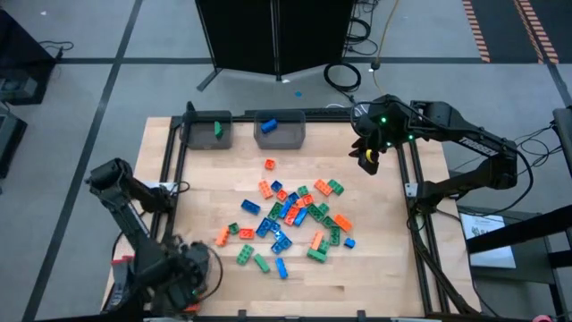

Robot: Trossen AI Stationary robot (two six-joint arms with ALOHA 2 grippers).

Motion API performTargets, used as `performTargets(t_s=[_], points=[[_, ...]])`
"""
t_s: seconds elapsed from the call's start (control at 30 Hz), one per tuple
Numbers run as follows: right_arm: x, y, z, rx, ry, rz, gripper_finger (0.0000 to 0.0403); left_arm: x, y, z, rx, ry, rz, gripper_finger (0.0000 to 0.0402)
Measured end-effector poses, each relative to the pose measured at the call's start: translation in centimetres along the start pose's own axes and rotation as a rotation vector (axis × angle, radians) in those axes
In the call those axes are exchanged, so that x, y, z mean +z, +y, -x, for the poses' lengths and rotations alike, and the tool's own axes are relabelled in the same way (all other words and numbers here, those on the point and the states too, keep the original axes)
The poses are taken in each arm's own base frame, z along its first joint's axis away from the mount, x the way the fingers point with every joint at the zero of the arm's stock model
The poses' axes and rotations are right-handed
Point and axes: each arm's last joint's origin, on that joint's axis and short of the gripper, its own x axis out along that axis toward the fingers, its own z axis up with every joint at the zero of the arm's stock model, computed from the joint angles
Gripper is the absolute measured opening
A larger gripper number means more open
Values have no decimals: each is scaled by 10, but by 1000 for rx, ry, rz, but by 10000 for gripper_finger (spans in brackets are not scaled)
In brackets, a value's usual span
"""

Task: Sort blocks
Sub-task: Put the orange gamepiece into the bottom black bin

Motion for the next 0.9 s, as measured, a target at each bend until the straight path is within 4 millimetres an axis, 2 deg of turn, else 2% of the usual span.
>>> performTargets(t_s=[0.13, 0.27, 0.47, 0.63, 0.77, 0.9], points=[[3, 0, 0, 4, -26, -18, 135, 29, 20, 1, 91, -124, 90, 244], [3, 0, 0, 5, -26, -57, 135, 62, 37, -12, 156, -163, 298, 244], [2, 0, 0, 4, -20, -69, 135, 107, 38, -49, -4, -132, 525, 244], [2, 0, 0, 4, -21, -68, 135, 114, 45, -66, 69, -44, 568, 244], [2, 0, 0, 3, -21, -68, 135, 110, 49, -63, 122, -14, 591, 244], [2, 0, 0, -1, -22, -66, 135, 102, 42, -61, 93, 13, 570, 244]])
